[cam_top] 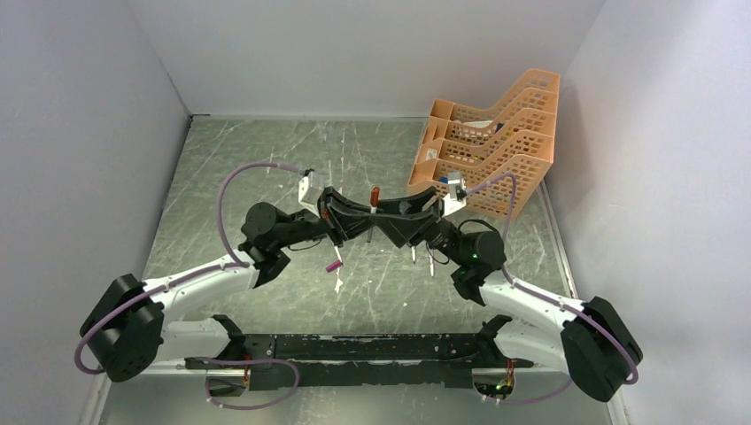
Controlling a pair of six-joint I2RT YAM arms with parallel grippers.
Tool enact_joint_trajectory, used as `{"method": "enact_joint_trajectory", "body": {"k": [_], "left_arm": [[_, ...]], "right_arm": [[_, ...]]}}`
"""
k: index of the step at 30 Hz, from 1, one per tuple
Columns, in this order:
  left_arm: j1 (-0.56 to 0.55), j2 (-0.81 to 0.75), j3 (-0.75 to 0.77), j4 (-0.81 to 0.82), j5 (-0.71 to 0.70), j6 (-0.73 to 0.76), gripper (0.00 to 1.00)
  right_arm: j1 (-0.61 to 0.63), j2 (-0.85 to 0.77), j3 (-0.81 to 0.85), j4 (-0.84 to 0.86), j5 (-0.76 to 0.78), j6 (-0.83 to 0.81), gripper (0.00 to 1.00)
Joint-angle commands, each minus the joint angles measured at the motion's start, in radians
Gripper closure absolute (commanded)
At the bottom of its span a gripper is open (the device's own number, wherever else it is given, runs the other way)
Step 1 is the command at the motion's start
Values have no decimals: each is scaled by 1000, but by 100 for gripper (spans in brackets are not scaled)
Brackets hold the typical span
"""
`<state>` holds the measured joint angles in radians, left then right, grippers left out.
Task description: Insert the pens into the pen caps
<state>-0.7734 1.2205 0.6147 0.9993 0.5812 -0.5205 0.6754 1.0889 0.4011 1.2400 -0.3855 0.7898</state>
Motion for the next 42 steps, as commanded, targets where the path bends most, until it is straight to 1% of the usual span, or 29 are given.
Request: {"method": "enact_joint_trajectory", "body": {"k": [1, 5, 7, 9, 11, 12, 16, 24, 28, 31, 34, 35, 42], "left_arm": [[-1, -44, 42, -68, 2, 87, 93], [-1, -49, 66, -169, -6, 149, 93], [0, -38, 91, -243, 17, 223, 93], [-1, -26, 117, -334, 35, 273, 93], [-1, -21, 135, -389, 47, 312, 93], [0, -23, 137, -403, 52, 327, 93], [-1, -30, 126, -402, 76, 344, 93], [0, -13, 142, -399, 127, 338, 93], [0, -9, 141, -393, 129, 332, 93], [-1, 3, 133, -373, 132, 318, 93], [0, 10, 126, -343, 125, 291, 93], [-1, 12, 127, -337, 117, 281, 93], [-1, 46, 176, -306, 98, 208, 93]], "right_arm": [[1, -74, -11, -107, -29, -58, 46], [-2, -161, -5, -249, 8, -124, 37], [-2, -197, 12, -311, 25, -152, 36], [-2, -223, 41, -365, 36, -180, 36], [-1, -244, 76, -427, 50, -212, 36], [-2, -248, 94, -467, 59, -230, 36], [-1, -238, 141, -525, 71, -261, 36], [-2, -184, 171, -512, 65, -259, 39], [-2, -178, 168, -500, 62, -253, 53], [-2, -175, 167, -500, 56, -250, 71], [-2, -168, 175, -530, 44, -253, 95], [-2, -166, 172, -533, 41, -251, 100], [0, -188, 143, -659, 64, -276, 100]]}}
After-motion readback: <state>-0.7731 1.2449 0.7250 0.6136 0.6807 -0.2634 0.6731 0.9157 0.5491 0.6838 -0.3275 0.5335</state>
